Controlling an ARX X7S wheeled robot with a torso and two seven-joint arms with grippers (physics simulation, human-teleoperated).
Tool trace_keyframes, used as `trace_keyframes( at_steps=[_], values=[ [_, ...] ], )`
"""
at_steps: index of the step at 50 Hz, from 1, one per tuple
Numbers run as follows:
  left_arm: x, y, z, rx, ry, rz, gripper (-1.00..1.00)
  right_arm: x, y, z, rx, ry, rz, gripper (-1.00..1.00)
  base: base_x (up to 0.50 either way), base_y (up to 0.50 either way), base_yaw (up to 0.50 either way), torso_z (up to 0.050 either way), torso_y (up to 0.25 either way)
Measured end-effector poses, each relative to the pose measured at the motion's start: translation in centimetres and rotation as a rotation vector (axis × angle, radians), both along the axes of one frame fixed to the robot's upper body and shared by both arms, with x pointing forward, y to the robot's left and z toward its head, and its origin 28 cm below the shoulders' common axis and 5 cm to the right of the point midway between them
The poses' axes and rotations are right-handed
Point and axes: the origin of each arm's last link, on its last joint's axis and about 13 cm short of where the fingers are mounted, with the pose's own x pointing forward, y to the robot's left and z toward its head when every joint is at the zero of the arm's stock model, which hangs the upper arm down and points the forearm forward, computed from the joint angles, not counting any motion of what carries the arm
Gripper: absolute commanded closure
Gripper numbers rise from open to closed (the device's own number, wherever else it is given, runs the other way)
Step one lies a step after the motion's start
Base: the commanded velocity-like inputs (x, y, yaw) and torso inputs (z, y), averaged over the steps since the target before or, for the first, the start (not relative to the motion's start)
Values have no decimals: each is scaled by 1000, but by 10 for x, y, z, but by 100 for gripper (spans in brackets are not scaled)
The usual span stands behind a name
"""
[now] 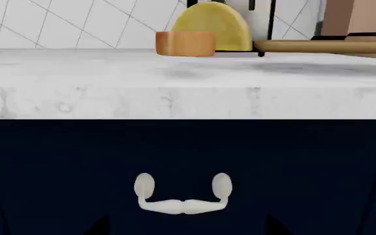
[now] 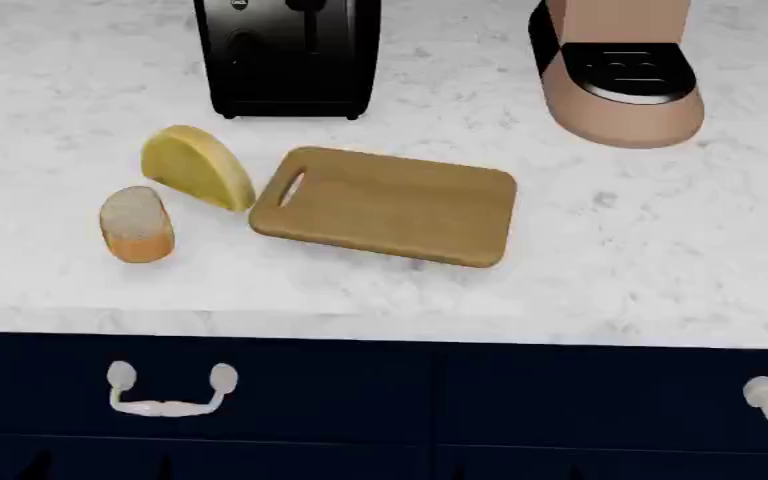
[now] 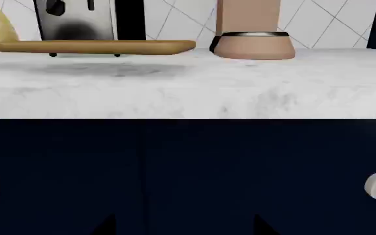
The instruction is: Place the bread and cheese on the cutting board.
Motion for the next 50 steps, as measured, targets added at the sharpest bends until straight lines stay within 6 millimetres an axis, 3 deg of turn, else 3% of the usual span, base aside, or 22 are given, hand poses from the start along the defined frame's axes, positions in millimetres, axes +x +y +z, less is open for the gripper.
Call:
trace_keyframes(
  at_steps=[15,27,30,35,38,50],
  values=[
    [-2,1,3,-11,-35,-7,-100,-2,1,2,20,-21,-2,-100,0,0,0,11,0],
    [3,3,16,-33,-110,-14,-100,6,-3,21,5,-58,-36,-100,0,0,0,-4,0],
    [6,5,36,-44,-189,-17,-100,12,-2,45,-2,-99,-17,-100,0,0,0,50,0],
    [14,5,94,-14,-383,-23,-100,24,-2,100,-4,-203,14,-100,0,0,0,50,0],
    [15,5,116,4,-463,-21,-100,25,-2,123,0,-247,32,-100,0,0,0,50,0],
    [3,5,158,78,-618,-32,-100,12,-4,159,-3,-350,102,-100,37,292,0,50,0]
  ],
)
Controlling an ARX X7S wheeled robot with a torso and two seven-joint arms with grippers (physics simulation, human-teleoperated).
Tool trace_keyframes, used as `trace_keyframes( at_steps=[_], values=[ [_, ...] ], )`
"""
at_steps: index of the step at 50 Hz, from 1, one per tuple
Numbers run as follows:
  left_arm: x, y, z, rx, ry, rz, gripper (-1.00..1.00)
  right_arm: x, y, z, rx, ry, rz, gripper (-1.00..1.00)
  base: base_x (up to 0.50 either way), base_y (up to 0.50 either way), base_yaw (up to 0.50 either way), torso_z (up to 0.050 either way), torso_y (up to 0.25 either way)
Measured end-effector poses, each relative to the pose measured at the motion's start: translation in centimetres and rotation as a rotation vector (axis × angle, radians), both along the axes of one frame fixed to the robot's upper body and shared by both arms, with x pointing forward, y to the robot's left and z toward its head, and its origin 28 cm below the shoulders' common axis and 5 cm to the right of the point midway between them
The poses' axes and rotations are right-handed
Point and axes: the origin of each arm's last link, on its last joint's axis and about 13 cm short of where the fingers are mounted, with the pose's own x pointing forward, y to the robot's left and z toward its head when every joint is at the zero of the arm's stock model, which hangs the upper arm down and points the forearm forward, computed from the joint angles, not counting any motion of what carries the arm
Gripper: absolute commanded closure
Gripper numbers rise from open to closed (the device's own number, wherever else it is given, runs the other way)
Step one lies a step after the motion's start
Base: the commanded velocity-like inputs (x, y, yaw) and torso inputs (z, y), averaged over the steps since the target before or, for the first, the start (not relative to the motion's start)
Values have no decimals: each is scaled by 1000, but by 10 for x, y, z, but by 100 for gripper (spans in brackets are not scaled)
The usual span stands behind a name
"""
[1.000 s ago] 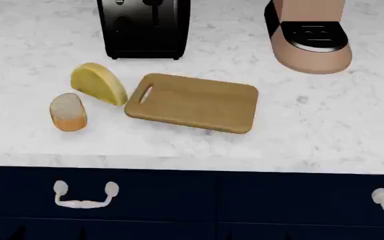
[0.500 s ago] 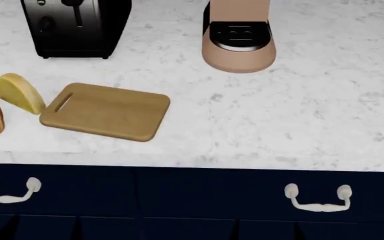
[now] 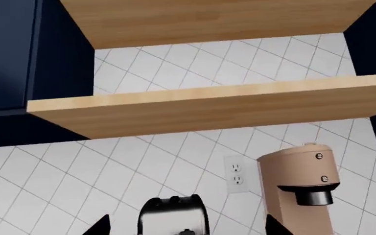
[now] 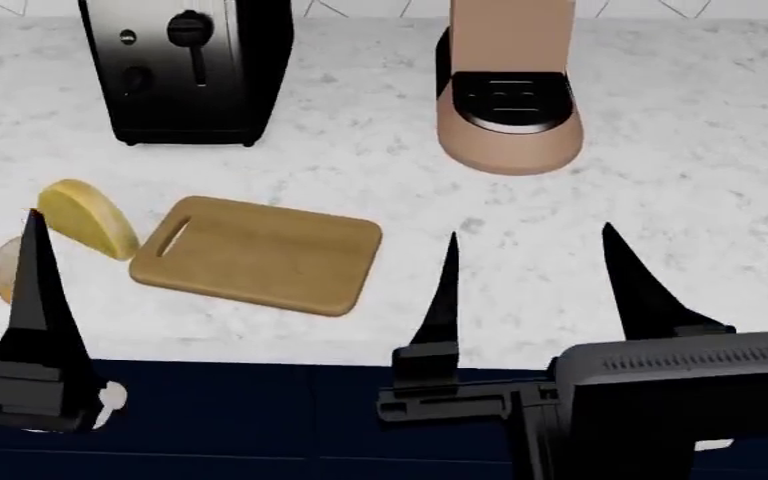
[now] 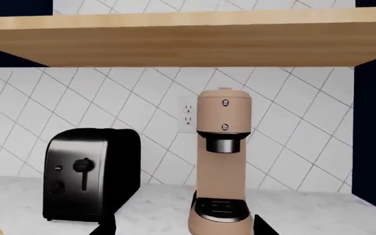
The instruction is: Place the bread and cheese on the cutting board.
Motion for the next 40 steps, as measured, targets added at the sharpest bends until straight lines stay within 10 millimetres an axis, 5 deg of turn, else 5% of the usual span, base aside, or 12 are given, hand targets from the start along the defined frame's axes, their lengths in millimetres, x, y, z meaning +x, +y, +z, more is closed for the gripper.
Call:
trace_keyframes(
  at_steps=[7,23,40],
  values=[
    [-3,4,9,10,-23,19,-100,-4,3,7,-12,-26,41,-100,92,500,0,50,0],
    [-6,6,15,59,-27,65,-100,-8,11,13,-55,-52,98,-100,264,490,0,0,0],
    [-7,5,16,87,-42,83,-100,-11,15,14,-50,-77,171,-100,500,16,0,0,0]
  ],
)
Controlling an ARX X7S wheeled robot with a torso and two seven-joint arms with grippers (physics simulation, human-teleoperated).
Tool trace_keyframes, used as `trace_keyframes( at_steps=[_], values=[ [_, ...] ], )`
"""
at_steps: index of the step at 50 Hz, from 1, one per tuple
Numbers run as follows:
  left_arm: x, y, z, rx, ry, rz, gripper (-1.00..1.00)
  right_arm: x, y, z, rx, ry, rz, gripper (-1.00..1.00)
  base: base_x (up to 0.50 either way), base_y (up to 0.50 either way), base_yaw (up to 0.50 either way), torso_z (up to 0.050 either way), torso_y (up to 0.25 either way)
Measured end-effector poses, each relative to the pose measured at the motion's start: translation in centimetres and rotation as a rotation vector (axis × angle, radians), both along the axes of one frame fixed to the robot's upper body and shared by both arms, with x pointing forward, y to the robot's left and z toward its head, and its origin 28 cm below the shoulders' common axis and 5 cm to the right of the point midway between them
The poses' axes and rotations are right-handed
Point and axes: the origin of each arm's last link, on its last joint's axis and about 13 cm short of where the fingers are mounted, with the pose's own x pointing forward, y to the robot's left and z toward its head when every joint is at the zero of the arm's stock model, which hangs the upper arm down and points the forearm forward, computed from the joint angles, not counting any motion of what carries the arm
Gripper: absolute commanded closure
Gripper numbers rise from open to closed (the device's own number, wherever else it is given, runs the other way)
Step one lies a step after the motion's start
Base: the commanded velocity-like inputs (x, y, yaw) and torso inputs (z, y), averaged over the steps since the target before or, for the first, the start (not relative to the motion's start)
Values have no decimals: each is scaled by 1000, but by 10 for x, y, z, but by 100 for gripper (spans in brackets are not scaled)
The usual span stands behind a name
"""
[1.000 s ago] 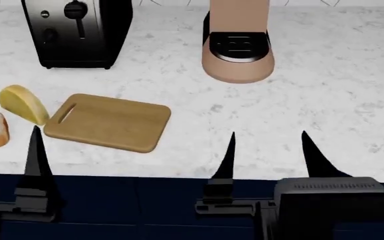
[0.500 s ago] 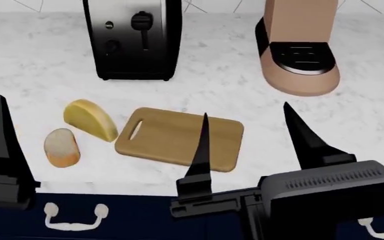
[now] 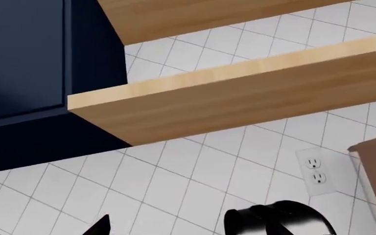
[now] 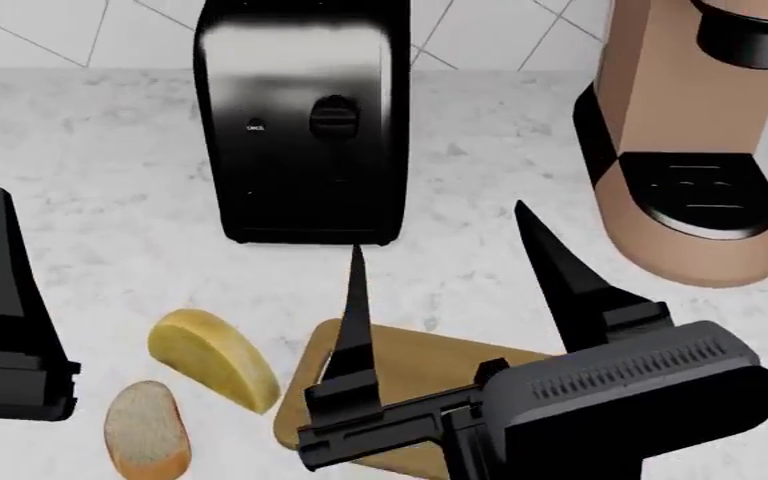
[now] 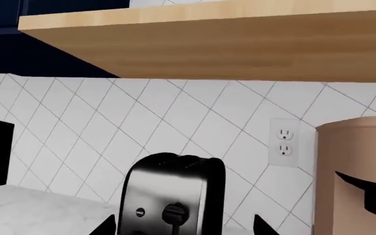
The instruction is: Place the bread and cheese on the cutting board.
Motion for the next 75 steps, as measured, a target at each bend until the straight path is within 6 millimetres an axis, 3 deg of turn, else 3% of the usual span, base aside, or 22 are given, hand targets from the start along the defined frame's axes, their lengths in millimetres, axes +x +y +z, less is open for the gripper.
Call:
trace_keyframes(
  at_steps=[26,43,59,75],
  values=[
    [-1,0,0,-1,4,-5,-100,2,2,6,5,54,43,-100,18,-66,0,0,0],
    [-2,11,4,-37,-8,17,-100,51,17,48,-114,290,338,-100,0,0,0,0,0],
    [-7,23,10,-71,-29,53,-100,78,33,79,-249,612,525,-100,0,0,0,0,0],
    [-10,28,12,-88,-39,64,-100,87,46,84,-359,792,577,-100,0,0,0,0,0]
  ],
)
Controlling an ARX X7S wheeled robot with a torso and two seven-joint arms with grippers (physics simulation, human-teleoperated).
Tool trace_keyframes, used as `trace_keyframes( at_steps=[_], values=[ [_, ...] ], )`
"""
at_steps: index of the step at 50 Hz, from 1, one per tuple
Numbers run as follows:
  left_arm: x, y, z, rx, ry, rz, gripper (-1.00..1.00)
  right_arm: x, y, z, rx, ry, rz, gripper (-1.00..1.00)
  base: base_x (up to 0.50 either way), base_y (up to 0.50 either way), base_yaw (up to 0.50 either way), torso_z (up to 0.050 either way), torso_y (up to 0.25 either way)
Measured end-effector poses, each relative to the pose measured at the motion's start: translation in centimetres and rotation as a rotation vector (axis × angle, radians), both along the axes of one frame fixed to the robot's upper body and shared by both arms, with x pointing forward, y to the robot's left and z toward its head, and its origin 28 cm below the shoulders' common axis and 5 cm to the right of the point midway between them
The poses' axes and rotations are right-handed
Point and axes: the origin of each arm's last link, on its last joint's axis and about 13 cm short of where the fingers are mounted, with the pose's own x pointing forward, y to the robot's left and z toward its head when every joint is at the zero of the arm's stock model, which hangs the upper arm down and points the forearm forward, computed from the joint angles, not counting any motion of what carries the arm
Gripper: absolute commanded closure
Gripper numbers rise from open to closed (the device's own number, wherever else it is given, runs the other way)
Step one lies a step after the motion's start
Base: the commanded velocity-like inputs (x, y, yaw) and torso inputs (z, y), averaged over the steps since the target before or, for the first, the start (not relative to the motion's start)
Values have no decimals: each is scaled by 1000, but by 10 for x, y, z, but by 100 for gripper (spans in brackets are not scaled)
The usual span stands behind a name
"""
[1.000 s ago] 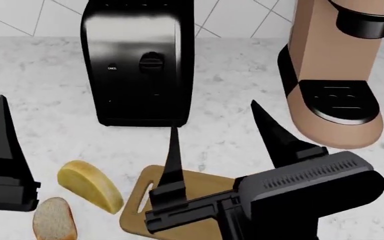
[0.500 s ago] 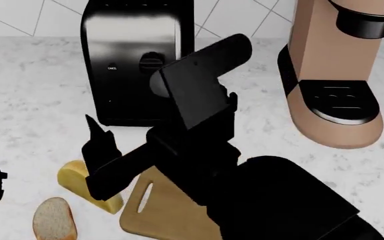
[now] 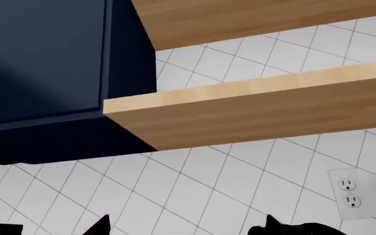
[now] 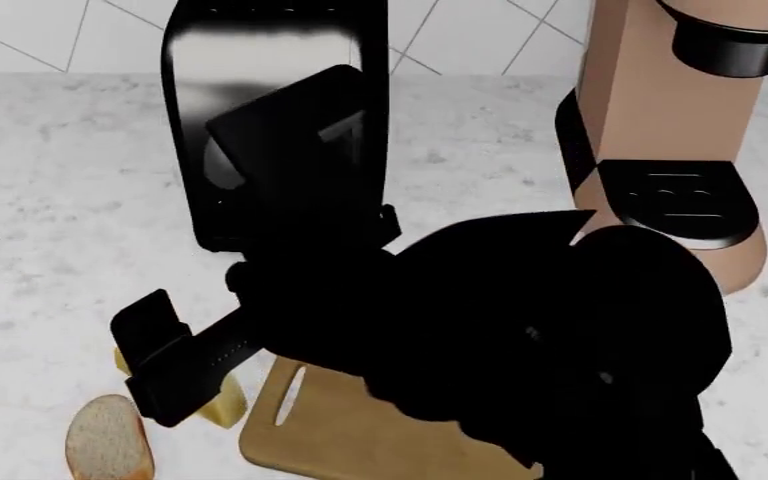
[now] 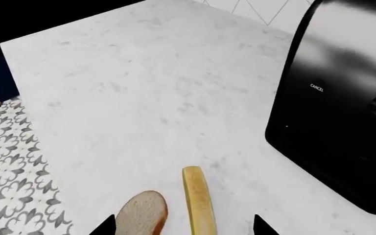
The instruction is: Place the bread and cheese on the cutting board.
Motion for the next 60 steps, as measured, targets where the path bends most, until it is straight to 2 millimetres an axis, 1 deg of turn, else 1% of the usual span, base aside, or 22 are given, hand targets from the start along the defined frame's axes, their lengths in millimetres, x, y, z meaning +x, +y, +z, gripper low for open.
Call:
trace_keyframes(
  at_steps=[7,17,33,45,60],
  values=[
    [0,1,0,-4,0,0,-100,5,3,-2,-21,34,6,-100,0,0,0,0,0],
    [0,1,0,-7,1,-2,-100,19,12,-5,-35,68,9,-100,0,0,0,0,0],
    [-1,2,1,-12,-3,-3,-100,35,27,-24,-57,119,24,-100,0,0,0,0,0],
    [-2,2,2,-11,-3,-5,-100,43,32,-38,-85,139,12,-100,0,0,0,0,0],
    [-2,2,2,-11,-2,-6,-100,48,34,-53,-109,163,2,-100,0,0,0,0,0]
  ],
)
